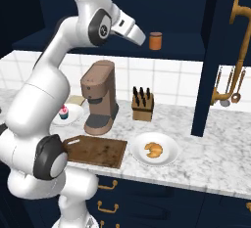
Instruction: From the different types of pastries on the counter, select a croissant and place it on the cutting board. Then retrieve a jar of jam from the cabinet and place it alongside the croissant on the cutting board.
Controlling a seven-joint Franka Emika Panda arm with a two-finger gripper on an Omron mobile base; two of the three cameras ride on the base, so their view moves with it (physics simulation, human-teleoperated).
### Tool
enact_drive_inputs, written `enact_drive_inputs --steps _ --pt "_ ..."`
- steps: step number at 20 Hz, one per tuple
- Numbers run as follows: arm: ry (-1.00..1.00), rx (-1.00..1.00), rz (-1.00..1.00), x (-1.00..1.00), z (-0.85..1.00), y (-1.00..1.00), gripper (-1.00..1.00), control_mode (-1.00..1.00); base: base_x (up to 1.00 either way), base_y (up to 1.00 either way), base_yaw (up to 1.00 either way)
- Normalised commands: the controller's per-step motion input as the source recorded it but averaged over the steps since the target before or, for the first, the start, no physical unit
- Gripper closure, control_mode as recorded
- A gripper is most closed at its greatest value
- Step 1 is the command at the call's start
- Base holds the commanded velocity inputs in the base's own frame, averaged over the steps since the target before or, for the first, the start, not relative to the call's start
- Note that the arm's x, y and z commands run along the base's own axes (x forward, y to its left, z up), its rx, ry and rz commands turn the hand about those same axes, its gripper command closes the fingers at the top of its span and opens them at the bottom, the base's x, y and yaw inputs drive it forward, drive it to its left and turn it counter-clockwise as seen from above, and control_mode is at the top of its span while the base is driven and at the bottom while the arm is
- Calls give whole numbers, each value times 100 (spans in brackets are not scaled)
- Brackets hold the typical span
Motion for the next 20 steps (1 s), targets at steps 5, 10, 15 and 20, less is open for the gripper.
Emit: enact_drive_inputs --steps 5,10,15,20 --pt "4 0 0 4 2 -3 -100 -100 0 0 0" --pt "0 0 0 41 0 -5 -100 -100 0 0 0" --pt "1 0 0 37 0 -39 -100 -100 0 0 0" --pt "7 0 0 24 0 -46 -100 -100 0 0 0"
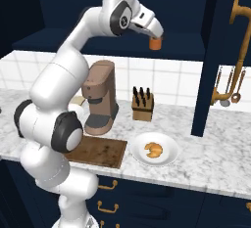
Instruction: From the different types of pastries on the counter, select a croissant and place it on the cutting board. Then retrieve a jar of jam from the cabinet and place it alongside the croissant on the cutting board.
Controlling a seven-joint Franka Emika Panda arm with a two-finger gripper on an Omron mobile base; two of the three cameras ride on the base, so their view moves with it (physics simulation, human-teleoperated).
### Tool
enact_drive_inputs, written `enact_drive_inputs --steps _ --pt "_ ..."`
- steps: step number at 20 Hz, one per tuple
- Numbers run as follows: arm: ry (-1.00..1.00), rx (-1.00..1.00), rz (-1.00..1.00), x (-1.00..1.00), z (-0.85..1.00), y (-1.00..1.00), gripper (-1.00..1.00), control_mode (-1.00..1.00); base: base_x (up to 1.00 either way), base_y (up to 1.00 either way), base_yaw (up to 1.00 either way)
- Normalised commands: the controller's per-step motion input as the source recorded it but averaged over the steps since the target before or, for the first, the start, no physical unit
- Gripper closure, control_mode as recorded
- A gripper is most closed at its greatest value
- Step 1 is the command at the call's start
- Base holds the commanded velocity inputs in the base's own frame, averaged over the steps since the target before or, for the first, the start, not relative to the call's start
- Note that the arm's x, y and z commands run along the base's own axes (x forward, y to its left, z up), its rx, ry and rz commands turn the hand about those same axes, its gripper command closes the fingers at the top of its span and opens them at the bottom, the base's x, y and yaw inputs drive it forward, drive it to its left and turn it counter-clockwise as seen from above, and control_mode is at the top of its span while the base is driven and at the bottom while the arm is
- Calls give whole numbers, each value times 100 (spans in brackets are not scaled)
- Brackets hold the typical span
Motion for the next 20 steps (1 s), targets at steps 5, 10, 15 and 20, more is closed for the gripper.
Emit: enact_drive_inputs --steps 5,10,15,20 --pt "4 0 0 37 0 -30 -100 -100 0 0 0" --pt "0 -3 0 43 0 -11 -100 -100 0 0 0" --pt "-5 -8 0 37 -5 -5 -100 -100 0 0 0" --pt "-15 -12 0 14 -13 0 -100 -100 0 0 0"
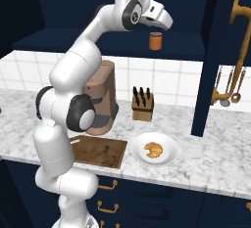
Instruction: From the different types of pastries on the counter, select a croissant and place it on the cutting board. Then retrieve a jar of jam from the cabinet and place it alongside the croissant on the cutting board.
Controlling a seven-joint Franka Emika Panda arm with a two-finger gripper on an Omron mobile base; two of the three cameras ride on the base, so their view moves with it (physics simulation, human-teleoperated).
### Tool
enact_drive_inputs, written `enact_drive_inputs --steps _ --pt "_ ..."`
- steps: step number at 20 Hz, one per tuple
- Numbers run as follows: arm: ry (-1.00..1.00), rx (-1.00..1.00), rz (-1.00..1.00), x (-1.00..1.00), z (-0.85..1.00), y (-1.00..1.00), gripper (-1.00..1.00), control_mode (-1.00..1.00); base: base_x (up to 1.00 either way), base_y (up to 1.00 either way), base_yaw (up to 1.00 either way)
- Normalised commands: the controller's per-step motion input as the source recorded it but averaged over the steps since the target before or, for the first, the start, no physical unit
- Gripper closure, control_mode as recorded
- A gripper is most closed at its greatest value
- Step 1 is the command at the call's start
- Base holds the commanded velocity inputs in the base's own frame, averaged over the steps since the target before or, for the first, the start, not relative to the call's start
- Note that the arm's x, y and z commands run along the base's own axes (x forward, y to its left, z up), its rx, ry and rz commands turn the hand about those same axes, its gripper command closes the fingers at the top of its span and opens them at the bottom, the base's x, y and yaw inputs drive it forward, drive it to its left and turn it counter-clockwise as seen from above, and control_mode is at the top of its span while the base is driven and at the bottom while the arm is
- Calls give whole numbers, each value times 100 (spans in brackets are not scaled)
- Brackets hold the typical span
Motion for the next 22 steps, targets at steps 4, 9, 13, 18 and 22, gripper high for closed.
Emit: enact_drive_inputs --steps 4,9,13,18,22 --pt "-13 -6 0 0 -9 0 -100 -100 0 0 0" --pt "-5 -5 0 -1 -18 0 -100 -100 0 0 0" --pt "-6 -2 0 0 -13 0 -100 -100 0 0 0" --pt "0 0 0 0 -5 0 -100 -100 0 0 0" --pt "0 0 -3 0 0 0 -100 -100 0 0 0"
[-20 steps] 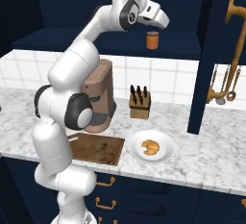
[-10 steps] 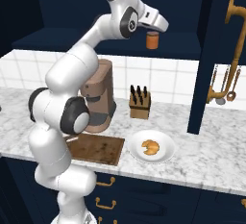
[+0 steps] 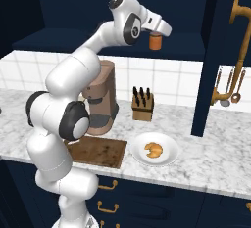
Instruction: From the different types of pastries on the counter, select a croissant and place it on the cutting board. Then retrieve a jar of jam from the cabinet and place it alongside the croissant on the cutting board.
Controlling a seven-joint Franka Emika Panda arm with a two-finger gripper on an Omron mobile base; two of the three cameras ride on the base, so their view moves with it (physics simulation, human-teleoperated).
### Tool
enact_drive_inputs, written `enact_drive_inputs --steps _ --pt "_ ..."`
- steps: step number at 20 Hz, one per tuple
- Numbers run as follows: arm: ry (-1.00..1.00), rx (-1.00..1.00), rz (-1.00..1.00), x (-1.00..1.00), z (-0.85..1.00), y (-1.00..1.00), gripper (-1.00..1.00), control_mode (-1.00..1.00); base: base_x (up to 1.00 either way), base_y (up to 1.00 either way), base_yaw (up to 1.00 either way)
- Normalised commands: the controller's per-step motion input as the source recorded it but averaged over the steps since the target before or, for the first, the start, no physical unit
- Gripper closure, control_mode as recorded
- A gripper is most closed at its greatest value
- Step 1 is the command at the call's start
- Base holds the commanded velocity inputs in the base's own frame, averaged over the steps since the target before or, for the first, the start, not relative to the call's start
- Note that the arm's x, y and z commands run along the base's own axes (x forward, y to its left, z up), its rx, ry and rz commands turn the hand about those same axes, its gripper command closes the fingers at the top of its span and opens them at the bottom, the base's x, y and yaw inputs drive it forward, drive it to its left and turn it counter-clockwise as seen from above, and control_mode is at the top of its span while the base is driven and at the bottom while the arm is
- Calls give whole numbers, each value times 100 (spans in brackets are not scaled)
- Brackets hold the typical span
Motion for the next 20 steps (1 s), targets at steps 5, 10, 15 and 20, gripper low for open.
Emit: enact_drive_inputs --steps 5,10,15,20 --pt "0 0 -2 0 0 0 -100 -100 0 0 0" --pt "2 0 -2 0 0 0 -100 -100 0 0 0" --pt "3 0 -1 0 0 0 -100 -100 0 0 0" --pt "1 0 -4 1 -6 0 -100 -100 0 0 0"
